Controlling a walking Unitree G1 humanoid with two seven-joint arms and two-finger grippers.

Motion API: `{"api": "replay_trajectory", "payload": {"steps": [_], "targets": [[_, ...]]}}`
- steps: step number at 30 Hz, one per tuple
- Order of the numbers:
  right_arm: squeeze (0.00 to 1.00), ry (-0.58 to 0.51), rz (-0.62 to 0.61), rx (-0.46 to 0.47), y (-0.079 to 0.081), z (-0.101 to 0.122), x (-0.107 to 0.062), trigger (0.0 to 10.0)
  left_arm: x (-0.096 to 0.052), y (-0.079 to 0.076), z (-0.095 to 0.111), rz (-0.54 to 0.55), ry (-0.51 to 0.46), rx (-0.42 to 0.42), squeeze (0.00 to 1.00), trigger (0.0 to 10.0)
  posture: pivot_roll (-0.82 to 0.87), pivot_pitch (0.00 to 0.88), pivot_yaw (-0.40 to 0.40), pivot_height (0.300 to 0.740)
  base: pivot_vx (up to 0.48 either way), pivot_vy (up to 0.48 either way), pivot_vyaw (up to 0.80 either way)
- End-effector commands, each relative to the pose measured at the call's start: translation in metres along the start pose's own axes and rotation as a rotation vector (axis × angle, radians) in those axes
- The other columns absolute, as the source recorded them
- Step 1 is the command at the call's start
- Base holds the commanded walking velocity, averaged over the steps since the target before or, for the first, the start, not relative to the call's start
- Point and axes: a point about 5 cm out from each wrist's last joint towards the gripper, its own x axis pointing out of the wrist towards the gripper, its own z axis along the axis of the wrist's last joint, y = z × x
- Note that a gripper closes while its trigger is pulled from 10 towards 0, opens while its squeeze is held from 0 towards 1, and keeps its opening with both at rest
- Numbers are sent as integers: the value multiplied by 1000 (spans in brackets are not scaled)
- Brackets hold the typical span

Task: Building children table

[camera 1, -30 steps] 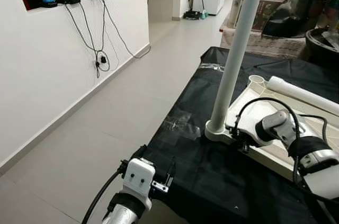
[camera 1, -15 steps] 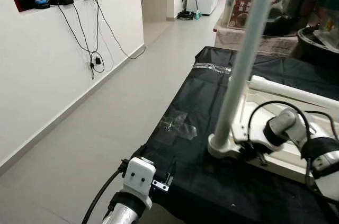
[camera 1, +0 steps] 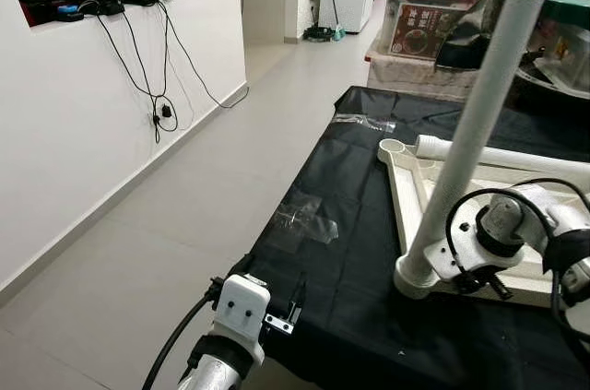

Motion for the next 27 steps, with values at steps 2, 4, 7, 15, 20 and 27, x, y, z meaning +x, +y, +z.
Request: {"api": "replay_trajectory", "payload": {"steps": [2,4,7,15,20,27], "targets": [[0,102,134,-51,16,-7,16,863,0,0,-4,5,22,-9,0,10000,44,0,-41,740,0,0,0],[0,83,93,-46,14,-5,18,10000,0,0,-4,5,23,-8,0,10000,44,0,-41,740,0,0,0],[0,6,81,-21,14,2,24,10000,0,0,-4,3,24,-5,0,10000,47,0,-39,740,0,0,0],[1000,-51,125,-24,20,2,24,10000,-1,0,-4,2,27,-1,0,10000,50,0,-36,740,0,0,0],[400,-19,118,-16,21,-5,19,10000,-1,0,-4,1,28,-1,0,10000,45,0,-36,740,0,0,0],[0,-19,63,58,15,-17,-5,10000,-1,0,-5,0,30,-2,0,10000,45,0,-36,740,0,0,0]]}}
